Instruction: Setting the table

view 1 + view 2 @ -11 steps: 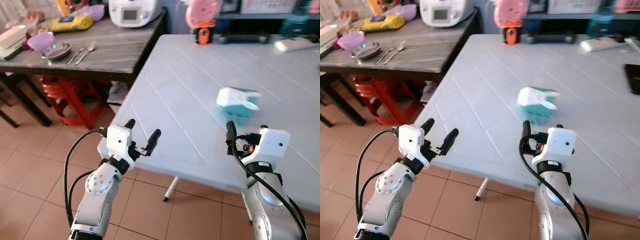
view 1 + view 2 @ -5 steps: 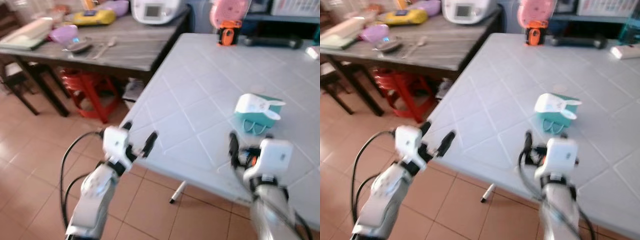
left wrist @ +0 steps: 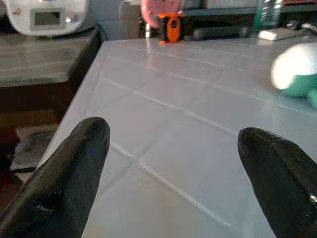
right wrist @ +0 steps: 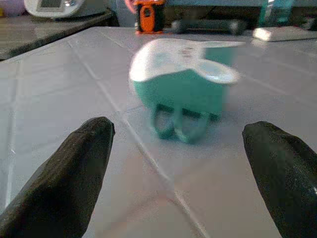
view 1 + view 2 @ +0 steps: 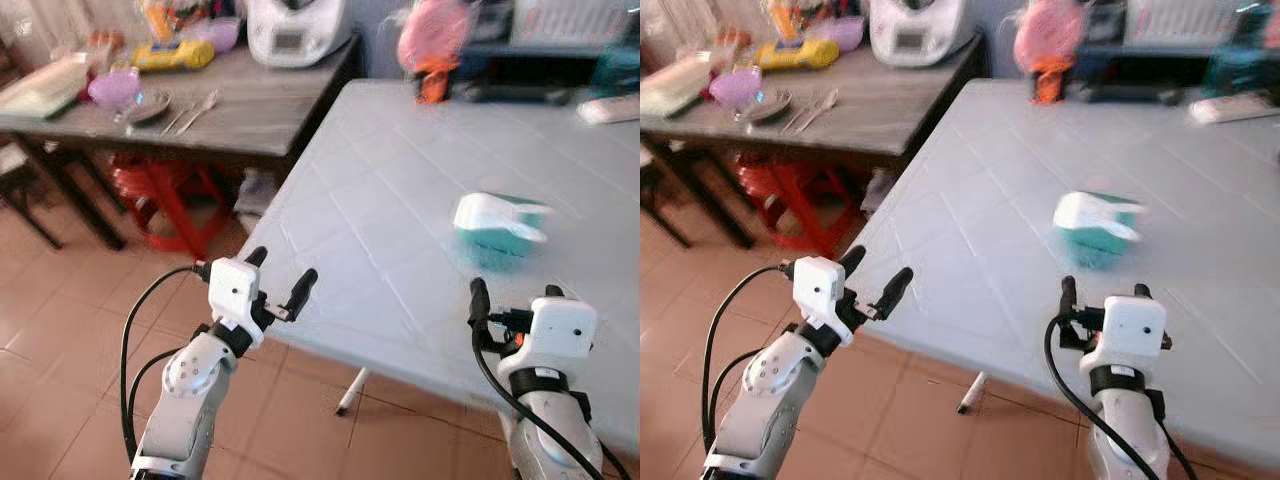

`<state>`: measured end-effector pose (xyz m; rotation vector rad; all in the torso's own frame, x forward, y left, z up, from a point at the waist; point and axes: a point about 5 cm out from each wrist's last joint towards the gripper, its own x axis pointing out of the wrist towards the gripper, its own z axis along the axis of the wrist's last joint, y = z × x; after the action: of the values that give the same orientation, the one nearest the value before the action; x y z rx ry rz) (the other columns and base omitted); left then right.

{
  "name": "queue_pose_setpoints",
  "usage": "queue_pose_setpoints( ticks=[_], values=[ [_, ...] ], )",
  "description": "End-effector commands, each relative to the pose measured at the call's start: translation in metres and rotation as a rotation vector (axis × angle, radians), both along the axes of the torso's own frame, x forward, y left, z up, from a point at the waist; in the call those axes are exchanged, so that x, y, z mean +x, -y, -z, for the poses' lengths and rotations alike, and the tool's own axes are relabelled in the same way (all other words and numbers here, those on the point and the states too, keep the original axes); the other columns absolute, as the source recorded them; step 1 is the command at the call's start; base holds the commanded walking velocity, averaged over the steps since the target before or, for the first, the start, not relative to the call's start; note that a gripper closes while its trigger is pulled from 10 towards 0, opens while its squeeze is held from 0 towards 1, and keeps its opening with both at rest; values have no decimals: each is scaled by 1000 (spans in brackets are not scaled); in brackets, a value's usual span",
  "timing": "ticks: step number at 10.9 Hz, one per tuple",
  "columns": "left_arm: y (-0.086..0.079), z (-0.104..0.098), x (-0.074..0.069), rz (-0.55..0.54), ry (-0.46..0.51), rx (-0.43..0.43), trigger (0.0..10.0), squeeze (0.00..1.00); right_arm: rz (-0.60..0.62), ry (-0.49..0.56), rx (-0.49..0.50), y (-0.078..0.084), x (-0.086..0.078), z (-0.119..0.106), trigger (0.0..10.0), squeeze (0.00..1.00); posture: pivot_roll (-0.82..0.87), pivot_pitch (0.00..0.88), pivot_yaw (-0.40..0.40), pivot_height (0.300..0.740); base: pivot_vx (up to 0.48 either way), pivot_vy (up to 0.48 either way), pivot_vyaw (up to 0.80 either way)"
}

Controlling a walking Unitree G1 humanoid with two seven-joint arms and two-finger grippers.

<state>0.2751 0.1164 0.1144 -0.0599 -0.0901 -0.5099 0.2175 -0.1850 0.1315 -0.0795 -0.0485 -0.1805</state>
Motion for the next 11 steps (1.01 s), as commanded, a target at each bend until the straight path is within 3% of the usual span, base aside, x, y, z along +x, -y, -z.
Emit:
queue_pose_setpoints(
  ticks=[1,3,9,11],
  values=[
    [-5,-1,0,-12,0,10,10000,0,-18,17,12,-4,0,-4,10000,0,-176,111,143,740,296,0,0],
    [-5,0,0,-15,-7,16,10000,0,-29,16,29,-7,3,-4,10000,0,-172,110,140,740,261,0,-400],
    [-6,7,-4,11,-33,21,10000,0,-55,4,27,-14,6,0,10000,0,-164,110,136,740,0,0,0],
    [-8,11,-7,36,-38,51,10000,0,-72,-9,87,-20,7,3,10000,0,-156,114,136,740,0,0,0]
  ],
)
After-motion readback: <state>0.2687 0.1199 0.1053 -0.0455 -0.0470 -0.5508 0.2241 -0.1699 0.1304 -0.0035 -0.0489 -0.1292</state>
